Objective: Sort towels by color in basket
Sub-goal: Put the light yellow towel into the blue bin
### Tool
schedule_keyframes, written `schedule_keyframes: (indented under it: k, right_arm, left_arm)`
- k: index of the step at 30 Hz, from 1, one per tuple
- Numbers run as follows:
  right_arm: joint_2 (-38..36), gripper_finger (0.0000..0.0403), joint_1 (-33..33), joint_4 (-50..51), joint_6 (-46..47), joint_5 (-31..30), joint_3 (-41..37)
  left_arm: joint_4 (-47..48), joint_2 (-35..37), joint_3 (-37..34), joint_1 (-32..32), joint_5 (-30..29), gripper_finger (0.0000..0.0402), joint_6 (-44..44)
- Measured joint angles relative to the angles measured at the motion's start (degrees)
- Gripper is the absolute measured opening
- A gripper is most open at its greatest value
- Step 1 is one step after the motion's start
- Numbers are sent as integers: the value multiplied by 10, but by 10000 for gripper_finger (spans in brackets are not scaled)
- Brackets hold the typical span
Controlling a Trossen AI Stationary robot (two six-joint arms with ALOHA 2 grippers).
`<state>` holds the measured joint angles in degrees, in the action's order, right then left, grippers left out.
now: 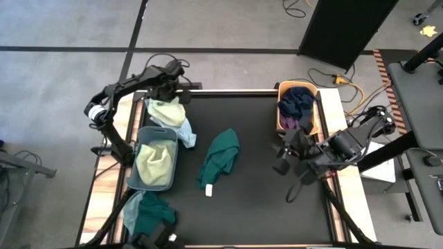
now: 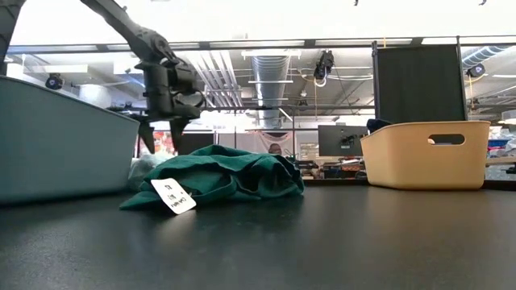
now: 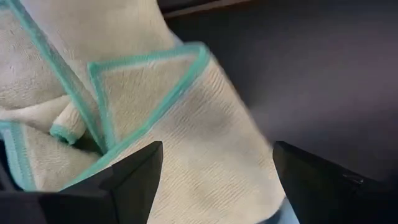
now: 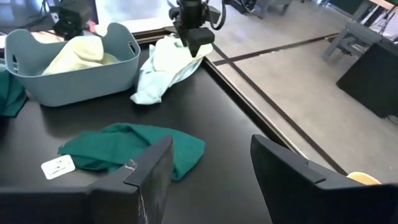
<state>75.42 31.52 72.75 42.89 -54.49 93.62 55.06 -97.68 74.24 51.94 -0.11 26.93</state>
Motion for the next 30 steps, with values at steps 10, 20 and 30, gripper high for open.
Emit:
schedule_keyframes:
  k: [10,20,30]
  right_arm:
    - [1,206,-3,-1,2,-11,-9]
    - [1,206,-3,-1,2,-8,-15]
    - [1,206,-3,5,-8,9,-15]
  left_arm:
    - [-59,-3,-44,-53,-109,290,135]
    - [-61,-5,-89,-53,-101,158,207]
    - [-43,47,-66,-70,-88,8,119]
